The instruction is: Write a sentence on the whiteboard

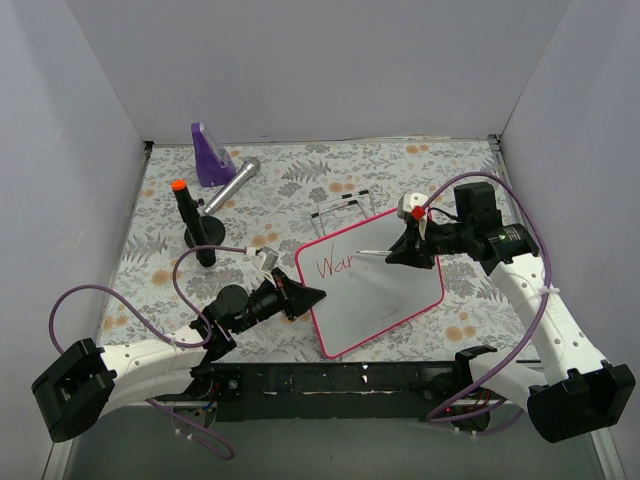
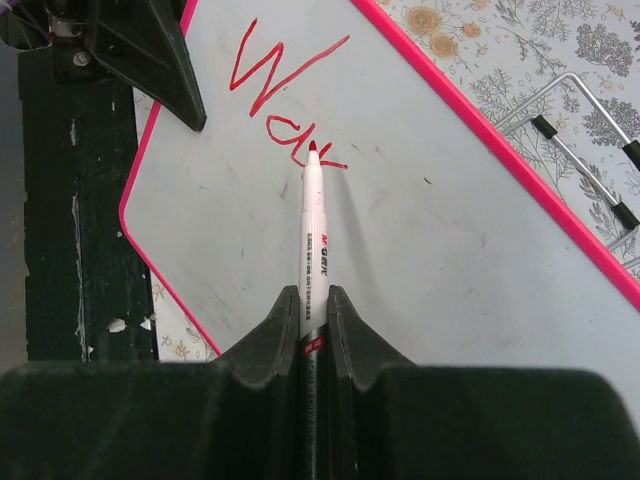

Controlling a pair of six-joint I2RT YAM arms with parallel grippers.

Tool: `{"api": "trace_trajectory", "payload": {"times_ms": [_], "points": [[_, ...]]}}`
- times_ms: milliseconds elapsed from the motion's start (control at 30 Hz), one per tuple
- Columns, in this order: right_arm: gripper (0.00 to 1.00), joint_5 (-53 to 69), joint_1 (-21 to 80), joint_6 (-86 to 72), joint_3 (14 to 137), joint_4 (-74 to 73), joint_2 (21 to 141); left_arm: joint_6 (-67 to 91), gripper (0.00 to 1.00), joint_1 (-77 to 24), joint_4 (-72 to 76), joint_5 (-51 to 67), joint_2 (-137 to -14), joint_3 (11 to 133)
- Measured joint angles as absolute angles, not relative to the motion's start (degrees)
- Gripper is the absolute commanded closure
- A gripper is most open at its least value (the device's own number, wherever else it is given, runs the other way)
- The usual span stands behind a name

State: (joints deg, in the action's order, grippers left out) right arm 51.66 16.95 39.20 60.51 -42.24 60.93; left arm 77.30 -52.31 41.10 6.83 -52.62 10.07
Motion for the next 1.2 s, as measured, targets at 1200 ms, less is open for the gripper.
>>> {"api": "trace_trajectory", "payload": {"times_ms": [1200], "points": [[0.99,51.13,15.29,39.22,60.51,-41.43,61.65,76.90,1.00,-52.31,40.34,6.85,-51.81,10.00]]}}
